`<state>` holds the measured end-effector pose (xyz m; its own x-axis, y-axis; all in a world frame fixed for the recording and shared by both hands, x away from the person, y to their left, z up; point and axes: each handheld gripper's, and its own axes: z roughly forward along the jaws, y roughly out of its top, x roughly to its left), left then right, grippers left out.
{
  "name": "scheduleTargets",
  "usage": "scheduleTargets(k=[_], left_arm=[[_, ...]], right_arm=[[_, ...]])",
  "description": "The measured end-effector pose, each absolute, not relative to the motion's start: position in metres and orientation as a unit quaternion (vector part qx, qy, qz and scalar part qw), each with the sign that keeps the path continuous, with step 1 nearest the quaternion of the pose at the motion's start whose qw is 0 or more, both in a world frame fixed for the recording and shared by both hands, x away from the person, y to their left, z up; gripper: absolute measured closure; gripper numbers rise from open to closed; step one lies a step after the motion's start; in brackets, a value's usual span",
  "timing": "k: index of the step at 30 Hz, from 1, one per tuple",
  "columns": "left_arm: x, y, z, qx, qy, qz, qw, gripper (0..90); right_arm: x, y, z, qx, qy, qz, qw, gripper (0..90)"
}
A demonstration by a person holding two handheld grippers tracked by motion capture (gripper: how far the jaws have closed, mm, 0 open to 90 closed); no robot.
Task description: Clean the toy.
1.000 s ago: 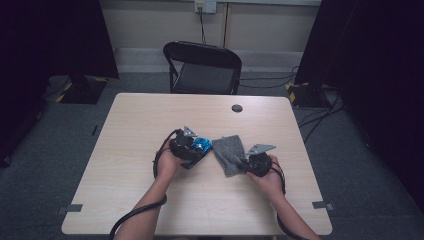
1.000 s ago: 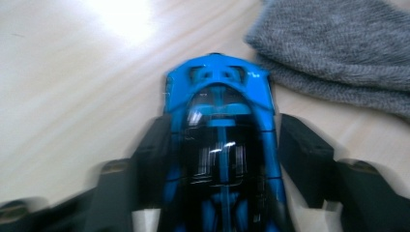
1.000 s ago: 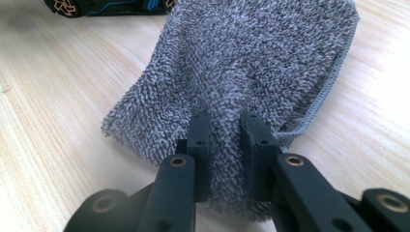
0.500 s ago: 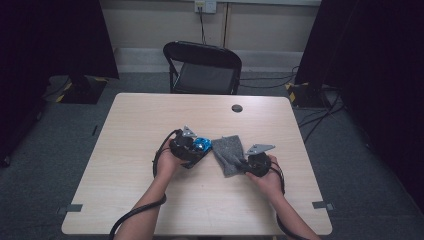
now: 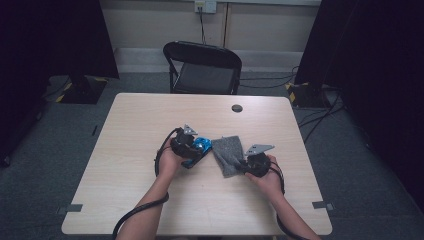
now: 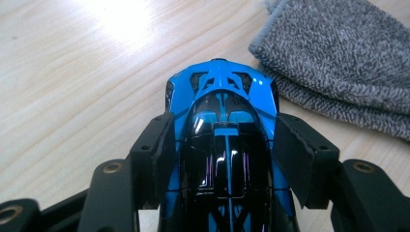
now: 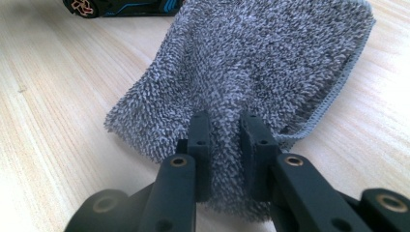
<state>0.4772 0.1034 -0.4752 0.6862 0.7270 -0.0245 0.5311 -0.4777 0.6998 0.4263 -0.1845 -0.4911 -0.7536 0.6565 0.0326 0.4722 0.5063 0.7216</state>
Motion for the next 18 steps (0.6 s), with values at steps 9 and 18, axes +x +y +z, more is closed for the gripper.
scheduleTargets(k=[9, 18], left_arm=[[0.476, 0.107, -0.478, 0.838, 0.378, 0.135, 0.369, 41.9], [0.475, 0.107, -0.478, 0.838, 0.379, 0.139, 0.369, 42.1]], right_arm=[[0.423, -0.178, -0.49, 0.314, 0.866, 0.375, 0.107, 78.4], [0.408, -0.152, -0.487, 0.272, 0.885, 0.371, 0.074, 79.5]])
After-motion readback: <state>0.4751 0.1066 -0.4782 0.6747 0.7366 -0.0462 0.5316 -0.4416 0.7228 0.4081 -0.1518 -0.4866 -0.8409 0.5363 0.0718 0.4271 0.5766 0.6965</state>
